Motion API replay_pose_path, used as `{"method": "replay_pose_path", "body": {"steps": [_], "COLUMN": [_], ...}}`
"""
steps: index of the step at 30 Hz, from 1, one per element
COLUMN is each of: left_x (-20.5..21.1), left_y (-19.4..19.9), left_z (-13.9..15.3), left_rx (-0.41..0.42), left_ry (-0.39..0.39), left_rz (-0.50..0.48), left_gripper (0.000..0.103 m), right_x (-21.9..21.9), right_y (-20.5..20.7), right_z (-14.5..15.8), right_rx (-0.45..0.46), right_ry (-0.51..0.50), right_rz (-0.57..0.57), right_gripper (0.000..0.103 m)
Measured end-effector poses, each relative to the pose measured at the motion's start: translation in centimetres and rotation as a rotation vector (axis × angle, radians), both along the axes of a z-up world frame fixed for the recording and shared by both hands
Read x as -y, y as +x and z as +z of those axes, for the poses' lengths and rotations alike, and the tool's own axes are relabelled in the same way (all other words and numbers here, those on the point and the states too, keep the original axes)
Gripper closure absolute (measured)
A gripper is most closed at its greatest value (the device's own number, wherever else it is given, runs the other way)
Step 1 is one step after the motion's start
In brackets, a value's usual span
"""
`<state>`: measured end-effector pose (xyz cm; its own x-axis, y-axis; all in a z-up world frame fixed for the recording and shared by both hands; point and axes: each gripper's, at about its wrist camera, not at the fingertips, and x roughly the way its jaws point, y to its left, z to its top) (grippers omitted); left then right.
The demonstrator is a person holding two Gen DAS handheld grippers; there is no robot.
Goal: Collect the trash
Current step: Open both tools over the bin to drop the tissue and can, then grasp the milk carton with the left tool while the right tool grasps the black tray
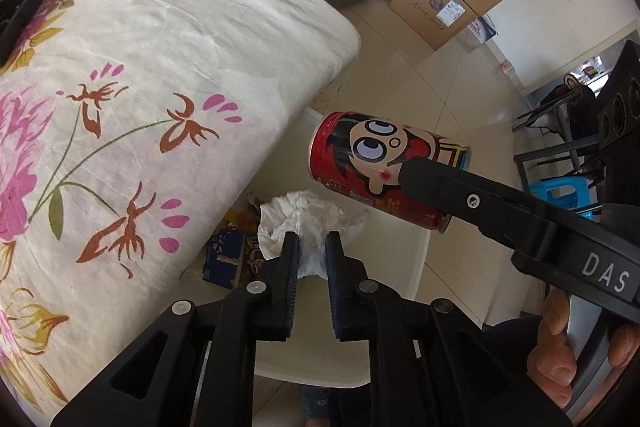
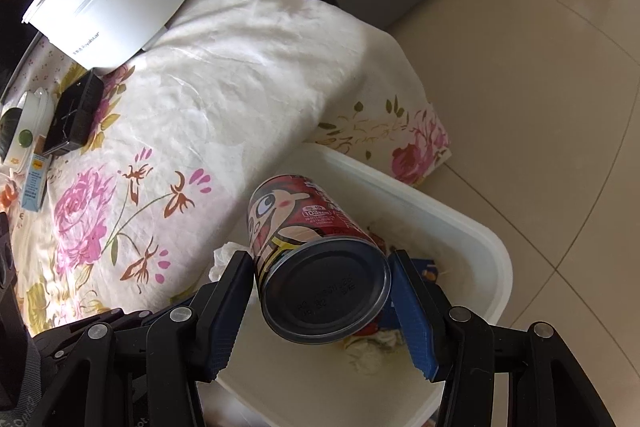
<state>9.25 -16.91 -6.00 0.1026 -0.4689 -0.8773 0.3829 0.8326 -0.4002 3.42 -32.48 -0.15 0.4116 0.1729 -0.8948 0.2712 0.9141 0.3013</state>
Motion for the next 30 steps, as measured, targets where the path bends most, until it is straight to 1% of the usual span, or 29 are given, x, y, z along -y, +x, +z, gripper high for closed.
{"method": "replay_pose_path", "body": {"steps": [1,2,4,8,12,14,23,26,30], "left_x": [-0.3,-0.7,-1.4,-2.1,-2.6,-3.0,-3.6,-4.5,-6.6], "left_y": [0.3,0.6,1.1,1.5,2.1,2.1,1.6,1.7,2.8], "left_z": [-0.1,0.1,0.9,1.9,2.0,2.2,3.6,4.5,6.0], "left_rx": [-0.01,-0.004,0.018,0.04,0.021,0.026,0.049,0.057,0.082], "left_ry": [-0.004,-0.013,-0.026,-0.03,-0.045,-0.05,-0.054,-0.067,-0.067], "left_rz": [0.024,0.049,0.077,0.098,0.119,0.123,0.127,0.149,0.206], "left_gripper": [0.071,0.061,0.056,0.055,0.055,0.055,0.055,0.055,0.055], "right_x": [0.0,0.1,0.3,0.9,1.3,1.3,0.6,0.6,0.3], "right_y": [0.2,0.3,0.4,0.0,0.1,0.0,0.1,0.1,0.1], "right_z": [0.0,0.1,0.4,1.2,0.8,0.8,1.0,1.1,1.4], "right_rx": [0.004,0.008,0.02,0.055,0.028,0.031,0.039,0.046,0.059], "right_ry": [0.001,-0.004,-0.027,-0.025,0.0,0.02,0.02,0.025,0.025], "right_rz": [-0.008,-0.019,-0.053,-0.088,-0.097,-0.095,-0.072,-0.07,-0.066], "right_gripper": [0.042,0.042,0.042,0.042,0.042,0.042,0.042,0.042,0.041]}}
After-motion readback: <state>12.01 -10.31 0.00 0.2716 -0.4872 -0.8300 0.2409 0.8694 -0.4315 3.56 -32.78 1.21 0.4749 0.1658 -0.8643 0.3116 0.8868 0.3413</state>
